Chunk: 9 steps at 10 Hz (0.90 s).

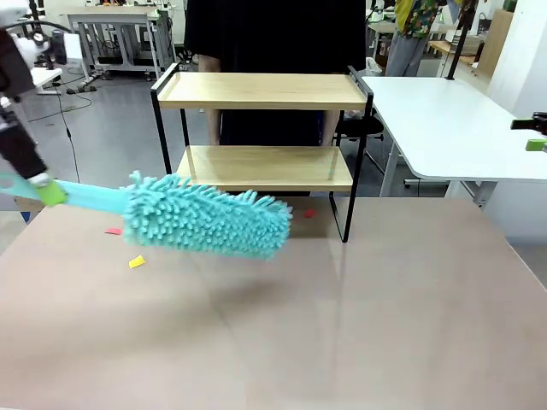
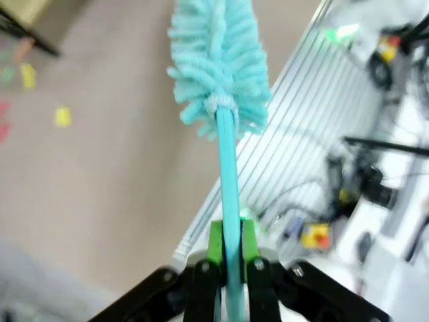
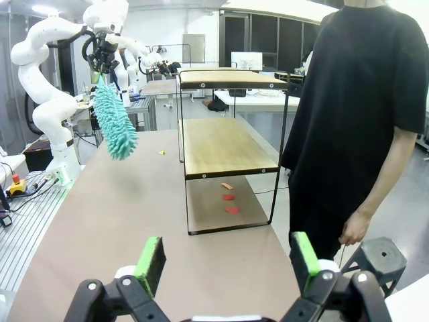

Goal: Clean the shelf.
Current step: Clean the specific section of the Shelf indicated by the human with the Duster.

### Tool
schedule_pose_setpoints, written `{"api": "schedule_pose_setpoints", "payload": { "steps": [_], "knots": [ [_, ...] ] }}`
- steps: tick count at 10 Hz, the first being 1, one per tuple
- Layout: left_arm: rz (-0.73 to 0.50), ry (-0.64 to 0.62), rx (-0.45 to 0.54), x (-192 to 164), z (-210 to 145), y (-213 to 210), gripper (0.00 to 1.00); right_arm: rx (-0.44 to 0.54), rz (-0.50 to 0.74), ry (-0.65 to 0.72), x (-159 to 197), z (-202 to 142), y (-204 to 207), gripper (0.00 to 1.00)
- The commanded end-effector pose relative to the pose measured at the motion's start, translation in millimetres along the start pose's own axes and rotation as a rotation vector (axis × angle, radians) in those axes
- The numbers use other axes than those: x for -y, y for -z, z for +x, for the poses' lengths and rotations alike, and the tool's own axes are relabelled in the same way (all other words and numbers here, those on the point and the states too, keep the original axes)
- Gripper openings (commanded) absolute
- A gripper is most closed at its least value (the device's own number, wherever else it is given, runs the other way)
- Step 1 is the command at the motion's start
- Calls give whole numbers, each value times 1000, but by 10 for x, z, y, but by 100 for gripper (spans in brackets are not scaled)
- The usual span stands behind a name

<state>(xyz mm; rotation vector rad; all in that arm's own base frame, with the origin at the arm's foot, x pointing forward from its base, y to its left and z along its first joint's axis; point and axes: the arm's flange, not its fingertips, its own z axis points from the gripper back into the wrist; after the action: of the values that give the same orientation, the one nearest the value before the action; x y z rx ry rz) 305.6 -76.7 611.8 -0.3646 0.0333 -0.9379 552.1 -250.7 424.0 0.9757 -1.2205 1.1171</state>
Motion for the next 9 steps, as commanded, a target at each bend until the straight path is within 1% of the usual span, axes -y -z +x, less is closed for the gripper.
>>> {"api": "schedule_pose_setpoints", "payload": {
  "steps": [1,3,4,5,6,7,9],
  "knots": [
    [142,14,-174,7,10,-197,13,1,2,-8,3,37,15,100],
    [210,19,-278,-1,-194,-297,13,1,2,-8,3,37,15,100],
    [221,8,-283,5,-243,-347,13,1,2,-8,3,37,15,100],
    [253,22,-305,-15,-208,-334,13,1,2,-8,3,37,15,100],
    [332,23,-275,-37,-119,-264,13,1,2,-8,3,37,15,100],
    [234,-15,-290,8,-206,-306,13,1,2,-8,3,37,15,100],
    [234,-15,-290,8,-206,-306,13,1,2,-8,3,37,15,100]
  ]
}}
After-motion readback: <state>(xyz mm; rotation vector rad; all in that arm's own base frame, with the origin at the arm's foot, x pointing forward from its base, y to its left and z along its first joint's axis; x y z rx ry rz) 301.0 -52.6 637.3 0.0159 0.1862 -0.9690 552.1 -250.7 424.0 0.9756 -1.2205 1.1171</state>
